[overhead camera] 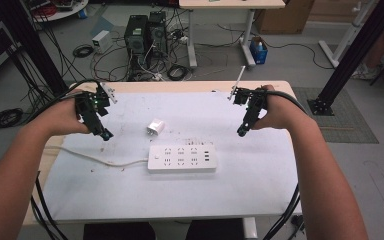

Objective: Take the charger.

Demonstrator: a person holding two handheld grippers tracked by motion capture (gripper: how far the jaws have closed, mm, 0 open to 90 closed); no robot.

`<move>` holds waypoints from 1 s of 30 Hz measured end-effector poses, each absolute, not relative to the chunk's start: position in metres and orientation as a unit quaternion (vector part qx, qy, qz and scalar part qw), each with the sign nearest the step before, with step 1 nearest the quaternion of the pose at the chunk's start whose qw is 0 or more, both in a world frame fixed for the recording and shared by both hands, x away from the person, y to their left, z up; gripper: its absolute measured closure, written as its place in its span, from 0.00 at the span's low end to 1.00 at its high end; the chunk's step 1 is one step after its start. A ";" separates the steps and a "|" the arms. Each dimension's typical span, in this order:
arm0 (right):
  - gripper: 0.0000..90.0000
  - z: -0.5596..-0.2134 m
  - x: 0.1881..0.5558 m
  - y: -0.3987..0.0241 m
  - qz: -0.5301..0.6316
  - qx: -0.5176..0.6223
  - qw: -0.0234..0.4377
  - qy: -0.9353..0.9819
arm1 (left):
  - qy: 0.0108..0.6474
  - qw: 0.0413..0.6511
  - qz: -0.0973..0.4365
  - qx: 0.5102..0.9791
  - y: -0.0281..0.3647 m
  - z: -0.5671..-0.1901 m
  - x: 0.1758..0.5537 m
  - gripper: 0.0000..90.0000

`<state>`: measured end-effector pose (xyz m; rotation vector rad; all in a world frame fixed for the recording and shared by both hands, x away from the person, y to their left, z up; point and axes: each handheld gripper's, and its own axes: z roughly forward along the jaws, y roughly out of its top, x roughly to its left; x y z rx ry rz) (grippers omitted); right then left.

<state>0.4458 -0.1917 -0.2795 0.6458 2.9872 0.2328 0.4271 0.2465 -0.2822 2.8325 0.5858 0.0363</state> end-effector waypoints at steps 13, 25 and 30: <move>0.02 -0.280 0.446 -0.192 0.069 0.209 0.039 0.975 | 0.208 0.128 0.013 0.969 0.246 -0.285 0.427 0.02; 0.02 -0.278 0.443 -0.193 0.071 0.212 0.042 0.974 | 0.221 0.128 0.018 0.967 0.245 -0.286 0.425 0.02; 0.02 -0.276 0.442 -0.193 0.075 0.213 0.043 0.973 | 0.236 0.132 0.015 0.963 0.244 -0.290 0.426 0.02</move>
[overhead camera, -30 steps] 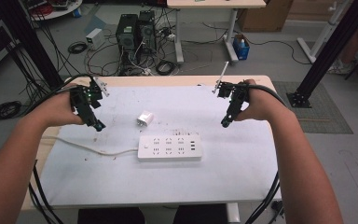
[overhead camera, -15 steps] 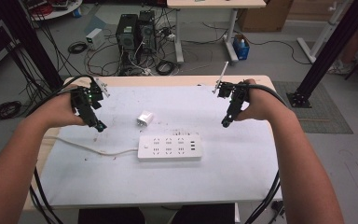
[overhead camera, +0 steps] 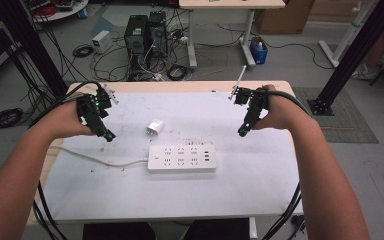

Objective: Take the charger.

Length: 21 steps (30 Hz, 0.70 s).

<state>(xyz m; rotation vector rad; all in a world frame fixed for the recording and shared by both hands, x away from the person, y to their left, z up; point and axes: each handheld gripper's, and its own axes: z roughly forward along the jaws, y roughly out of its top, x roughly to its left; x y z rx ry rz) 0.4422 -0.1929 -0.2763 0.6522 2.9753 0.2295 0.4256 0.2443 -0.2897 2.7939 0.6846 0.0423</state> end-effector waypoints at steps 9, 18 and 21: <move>0.02 -0.275 0.440 -0.192 0.079 0.210 0.048 0.973 | 0.287 0.142 0.022 0.947 0.236 -0.297 0.430 0.02; 0.02 -0.273 0.437 -0.194 0.083 0.209 0.052 0.973 | 0.320 0.151 0.027 0.935 0.223 -0.309 0.436 0.02; 0.02 -0.273 0.437 -0.194 0.083 0.209 0.053 0.973 | 0.325 0.156 0.024 0.933 0.221 -0.313 0.439 0.02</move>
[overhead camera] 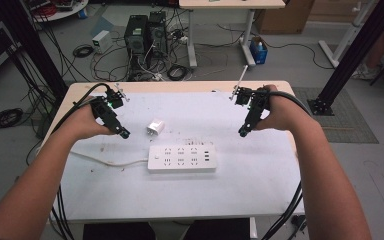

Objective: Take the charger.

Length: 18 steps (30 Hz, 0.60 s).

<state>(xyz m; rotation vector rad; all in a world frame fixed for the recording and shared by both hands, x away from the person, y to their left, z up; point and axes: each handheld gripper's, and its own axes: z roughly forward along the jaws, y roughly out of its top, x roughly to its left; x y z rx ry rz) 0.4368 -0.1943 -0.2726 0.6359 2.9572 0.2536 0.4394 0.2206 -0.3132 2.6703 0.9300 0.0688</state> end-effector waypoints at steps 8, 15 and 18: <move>0.02 -0.273 0.437 -0.195 0.080 0.213 0.053 0.972 | 0.341 0.168 0.025 0.925 0.215 -0.321 0.447 0.02; 0.02 -0.273 0.437 -0.194 0.082 0.213 0.054 0.972 | 0.347 0.171 0.023 0.922 0.209 -0.328 0.452 0.02; 0.02 -0.273 0.437 -0.195 0.081 0.213 0.053 0.972 | 0.346 0.173 0.024 0.922 0.206 -0.331 0.454 0.02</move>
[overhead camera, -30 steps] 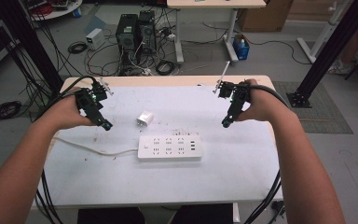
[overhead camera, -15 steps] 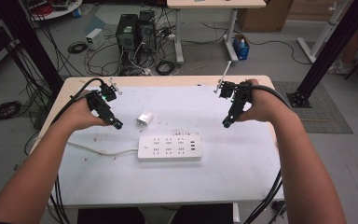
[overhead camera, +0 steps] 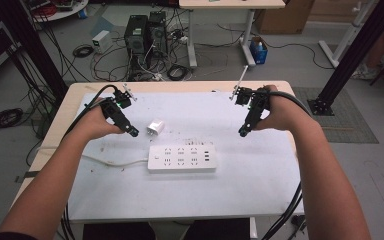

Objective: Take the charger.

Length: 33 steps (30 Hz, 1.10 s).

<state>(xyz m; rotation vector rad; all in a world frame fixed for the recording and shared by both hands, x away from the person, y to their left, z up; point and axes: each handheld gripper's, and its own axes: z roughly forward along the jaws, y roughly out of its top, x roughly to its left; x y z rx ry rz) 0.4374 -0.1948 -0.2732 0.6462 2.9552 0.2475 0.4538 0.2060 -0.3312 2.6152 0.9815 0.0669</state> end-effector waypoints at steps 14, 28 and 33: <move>0.02 -0.273 0.437 -0.192 0.082 0.210 0.055 0.973 | 0.404 0.237 0.045 0.882 0.202 -0.345 0.464 0.02; 0.02 -0.273 0.436 -0.191 0.082 0.213 0.055 0.972 | 0.445 0.283 0.057 0.848 0.189 -0.367 0.472 0.02; 0.02 -0.273 0.437 -0.191 0.082 0.213 0.056 0.972 | 0.448 0.280 0.061 0.846 0.182 -0.380 0.477 0.02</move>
